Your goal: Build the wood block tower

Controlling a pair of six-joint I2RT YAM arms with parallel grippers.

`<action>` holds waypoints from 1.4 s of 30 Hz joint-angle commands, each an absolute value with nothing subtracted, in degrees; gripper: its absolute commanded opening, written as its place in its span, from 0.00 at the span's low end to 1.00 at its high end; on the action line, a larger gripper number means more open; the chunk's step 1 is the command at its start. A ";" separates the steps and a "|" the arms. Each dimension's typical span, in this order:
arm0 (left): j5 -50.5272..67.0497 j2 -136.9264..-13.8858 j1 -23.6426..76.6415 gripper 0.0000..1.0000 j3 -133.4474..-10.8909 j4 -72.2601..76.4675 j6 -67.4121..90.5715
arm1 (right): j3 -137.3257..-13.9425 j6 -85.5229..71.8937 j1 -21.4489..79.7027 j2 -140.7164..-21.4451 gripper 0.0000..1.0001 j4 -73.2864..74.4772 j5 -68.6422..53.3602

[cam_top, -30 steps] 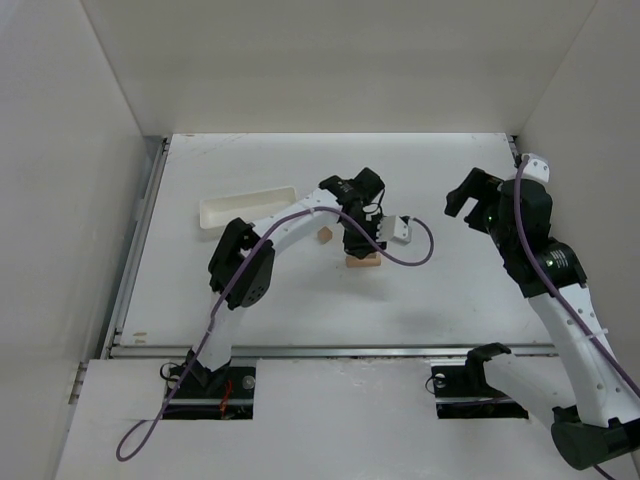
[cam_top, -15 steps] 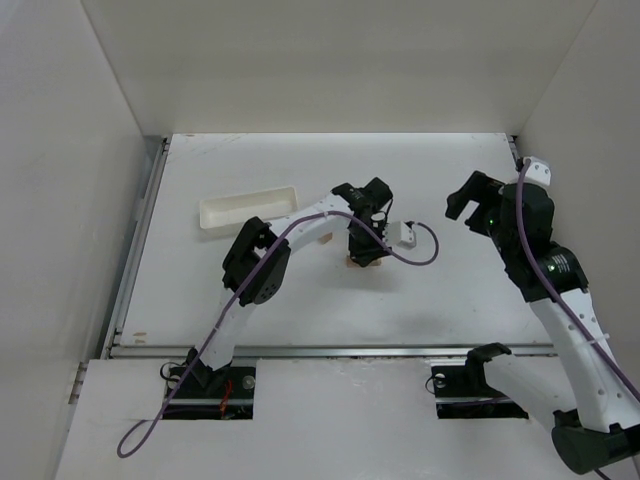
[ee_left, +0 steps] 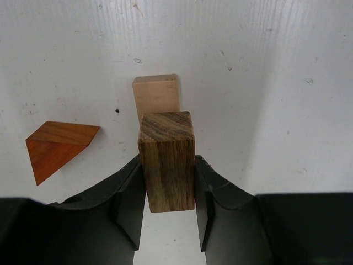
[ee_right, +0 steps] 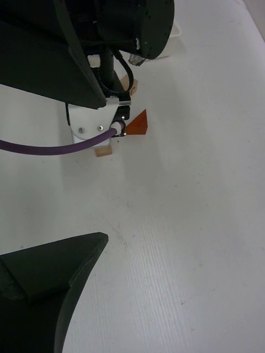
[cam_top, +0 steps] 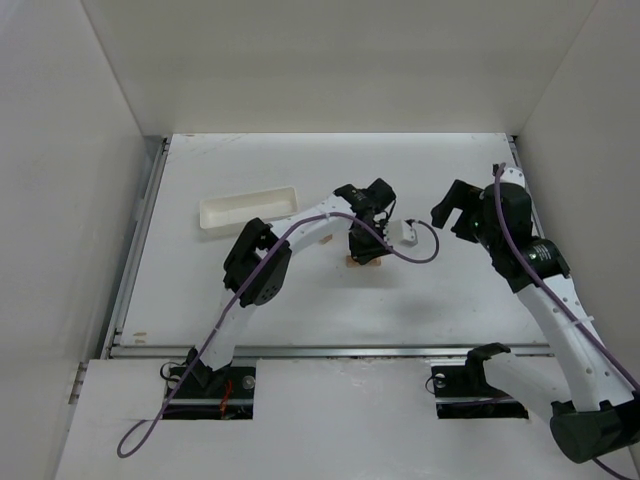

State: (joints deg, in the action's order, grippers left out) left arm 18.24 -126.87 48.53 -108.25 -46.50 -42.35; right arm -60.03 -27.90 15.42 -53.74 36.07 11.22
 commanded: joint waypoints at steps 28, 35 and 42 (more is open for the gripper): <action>16.96 -128.94 48.96 0.00 -115.05 -50.44 -45.44 | -59.50 -28.56 15.21 -51.24 1.00 33.31 10.11; 17.58 -129.99 48.96 0.00 -115.05 -53.70 -45.97 | -59.50 -28.56 15.21 -51.24 1.00 33.31 10.63; 17.58 -130.60 49.48 0.00 -115.05 -53.70 -46.58 | -58.97 -28.56 15.21 -51.24 1.00 33.31 10.63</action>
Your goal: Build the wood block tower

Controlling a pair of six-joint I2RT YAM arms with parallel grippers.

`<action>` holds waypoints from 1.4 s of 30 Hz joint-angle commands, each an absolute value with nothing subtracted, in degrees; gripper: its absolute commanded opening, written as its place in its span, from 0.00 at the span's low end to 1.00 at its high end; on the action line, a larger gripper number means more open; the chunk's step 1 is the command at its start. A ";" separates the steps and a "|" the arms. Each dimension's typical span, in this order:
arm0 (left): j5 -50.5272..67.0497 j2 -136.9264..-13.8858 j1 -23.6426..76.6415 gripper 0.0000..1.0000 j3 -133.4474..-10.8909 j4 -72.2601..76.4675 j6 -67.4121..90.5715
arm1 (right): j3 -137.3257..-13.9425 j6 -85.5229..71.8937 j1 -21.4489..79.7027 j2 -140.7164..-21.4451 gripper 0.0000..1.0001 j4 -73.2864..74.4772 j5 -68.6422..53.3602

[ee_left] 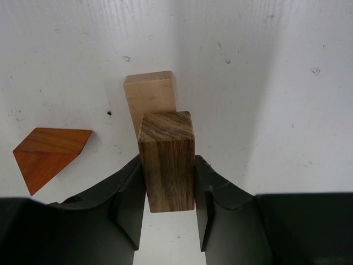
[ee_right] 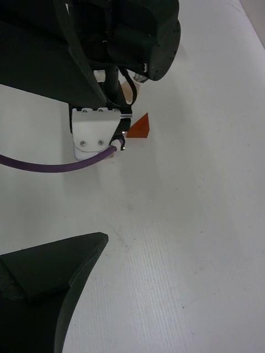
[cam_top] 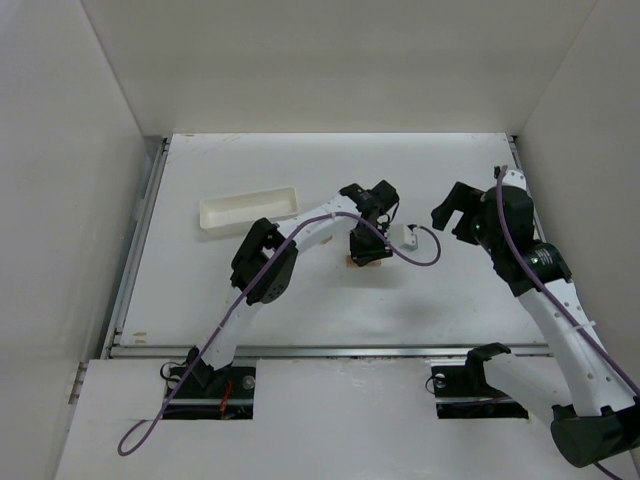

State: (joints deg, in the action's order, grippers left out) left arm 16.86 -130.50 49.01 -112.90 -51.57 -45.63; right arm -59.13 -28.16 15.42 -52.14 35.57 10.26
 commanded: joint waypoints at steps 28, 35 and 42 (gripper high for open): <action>18.11 -130.69 49.48 0.00 -116.98 -54.23 -45.00 | -58.97 -28.56 15.21 -50.19 1.00 33.31 11.25; 17.49 -131.22 49.48 0.00 -116.46 -54.23 -45.00 | -58.97 -28.56 15.21 -50.19 1.00 33.31 11.25; 17.49 -131.22 49.48 0.00 -114.70 -53.70 -45.00 | -58.97 -28.56 15.21 -50.19 1.00 33.31 11.25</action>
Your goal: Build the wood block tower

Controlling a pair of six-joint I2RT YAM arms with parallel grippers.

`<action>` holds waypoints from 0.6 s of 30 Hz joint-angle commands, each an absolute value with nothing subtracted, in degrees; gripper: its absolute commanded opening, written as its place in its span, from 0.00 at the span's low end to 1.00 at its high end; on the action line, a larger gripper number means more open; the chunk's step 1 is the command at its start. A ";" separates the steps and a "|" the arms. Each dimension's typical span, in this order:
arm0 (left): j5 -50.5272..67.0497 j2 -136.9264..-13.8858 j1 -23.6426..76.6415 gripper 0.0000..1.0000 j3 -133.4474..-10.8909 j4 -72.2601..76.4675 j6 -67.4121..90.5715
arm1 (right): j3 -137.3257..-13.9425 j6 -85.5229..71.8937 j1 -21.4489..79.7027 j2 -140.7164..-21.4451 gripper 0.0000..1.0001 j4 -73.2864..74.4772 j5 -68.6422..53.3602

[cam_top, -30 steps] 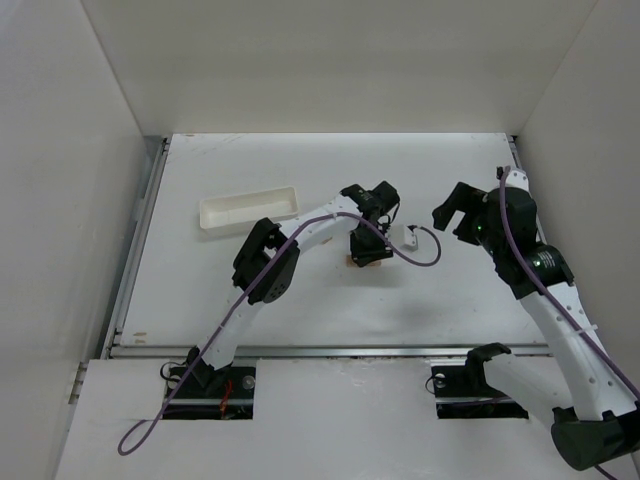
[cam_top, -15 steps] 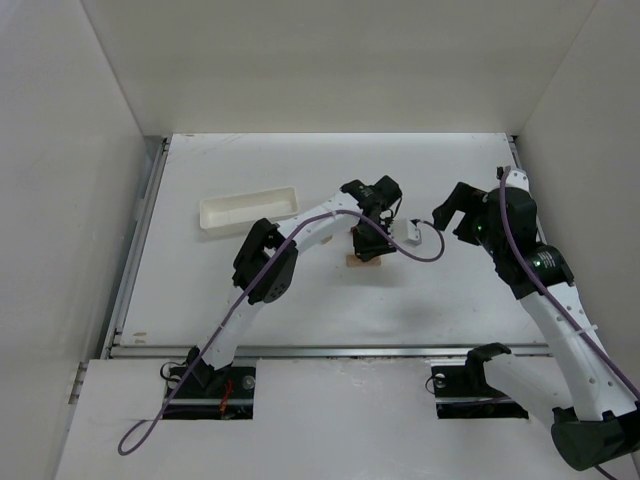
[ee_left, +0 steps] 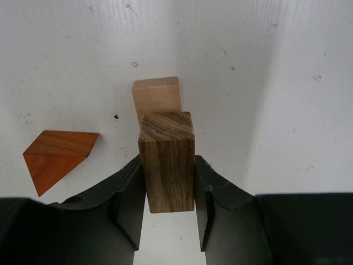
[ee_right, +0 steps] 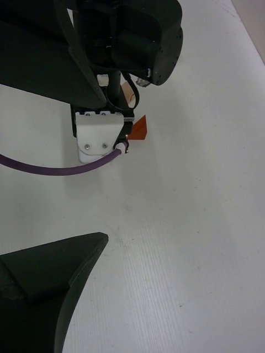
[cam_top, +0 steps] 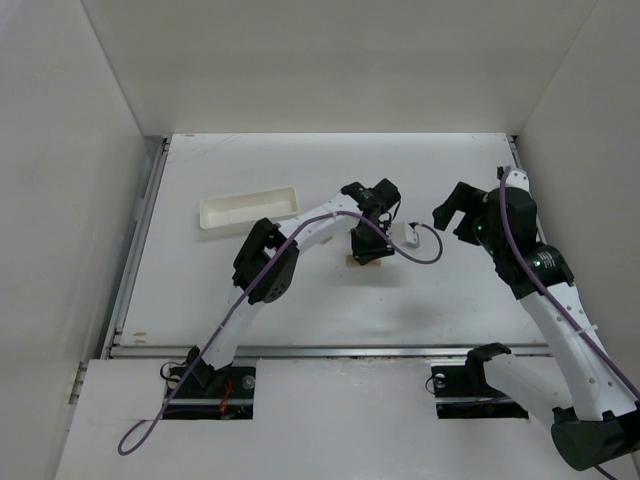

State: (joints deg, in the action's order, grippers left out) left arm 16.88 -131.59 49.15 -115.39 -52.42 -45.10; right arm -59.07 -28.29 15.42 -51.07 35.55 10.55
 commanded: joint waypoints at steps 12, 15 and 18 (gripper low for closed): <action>17.49 -131.75 48.96 0.00 -114.18 -52.65 -45.00 | -58.97 -28.56 15.21 -50.19 1.00 33.31 11.25; 17.49 -132.27 48.96 0.00 -114.17 -52.65 -45.00 | -58.97 -28.04 15.21 -50.19 1.00 33.31 11.25; 17.49 -132.28 48.96 0.00 -114.17 -52.65 -44.38 | -58.97 -28.04 15.21 -50.19 1.00 33.31 11.25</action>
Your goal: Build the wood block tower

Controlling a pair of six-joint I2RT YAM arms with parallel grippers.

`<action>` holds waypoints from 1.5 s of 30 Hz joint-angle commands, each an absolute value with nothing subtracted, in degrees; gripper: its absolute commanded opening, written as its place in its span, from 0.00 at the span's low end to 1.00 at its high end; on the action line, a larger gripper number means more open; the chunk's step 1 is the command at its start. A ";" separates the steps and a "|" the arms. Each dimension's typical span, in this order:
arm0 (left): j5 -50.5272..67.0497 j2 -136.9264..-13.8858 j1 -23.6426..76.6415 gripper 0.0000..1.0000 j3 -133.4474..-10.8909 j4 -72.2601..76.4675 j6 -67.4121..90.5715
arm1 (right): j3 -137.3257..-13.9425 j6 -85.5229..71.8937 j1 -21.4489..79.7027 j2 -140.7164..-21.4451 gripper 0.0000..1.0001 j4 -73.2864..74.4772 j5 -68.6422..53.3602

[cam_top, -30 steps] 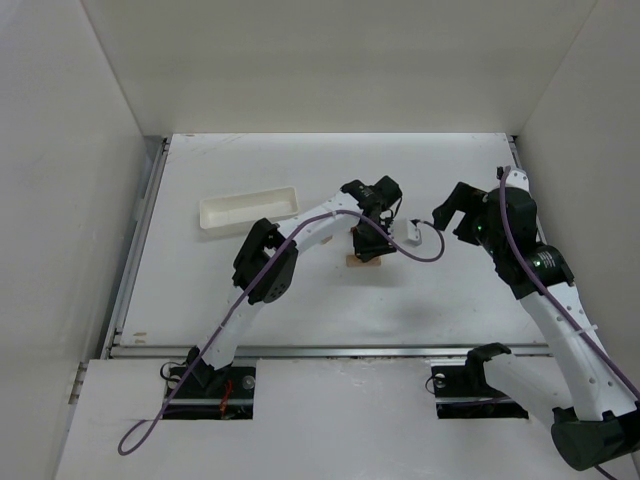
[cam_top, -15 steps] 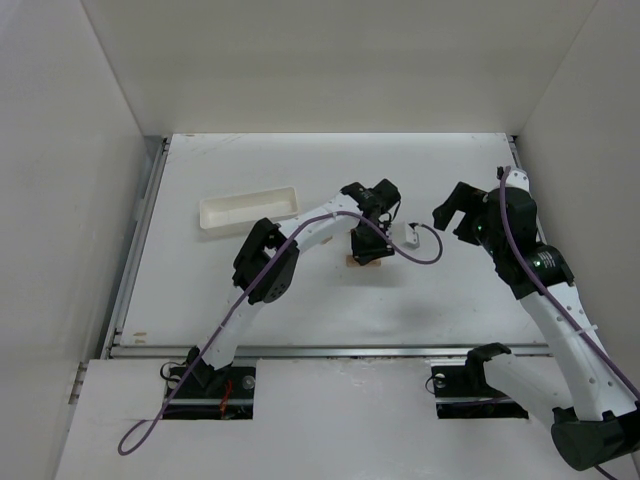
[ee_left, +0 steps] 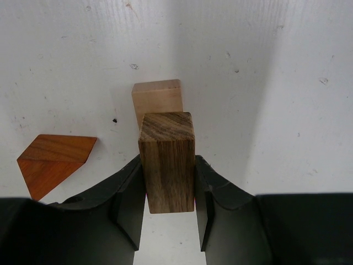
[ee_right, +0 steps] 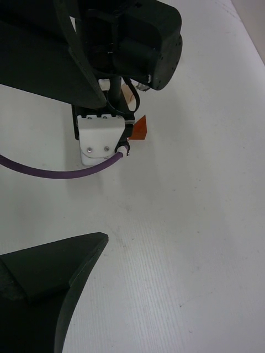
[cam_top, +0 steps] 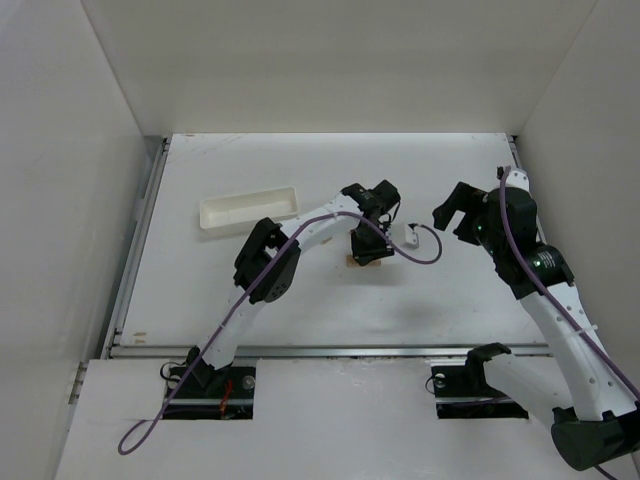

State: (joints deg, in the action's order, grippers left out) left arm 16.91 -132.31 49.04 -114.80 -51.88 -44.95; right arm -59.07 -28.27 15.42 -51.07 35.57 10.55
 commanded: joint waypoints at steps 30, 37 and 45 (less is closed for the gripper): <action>18.02 -131.75 47.90 0.00 -115.31 -53.26 -42.01 | -58.97 -28.04 15.21 -49.13 1.00 33.31 11.25; 18.02 -131.75 47.90 0.27 -114.79 -54.04 -43.24 | -58.97 -28.04 15.21 -49.13 1.00 33.31 11.25; 18.54 -131.75 47.90 0.51 -114.79 -54.58 -44.56 | -58.97 -28.04 15.21 -49.13 1.00 33.31 11.25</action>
State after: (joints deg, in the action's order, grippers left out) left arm 17.54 -132.38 48.25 -114.80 -52.25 -43.35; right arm -59.07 -28.27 15.42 -50.15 35.57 10.57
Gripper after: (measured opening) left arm 0.505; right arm 0.999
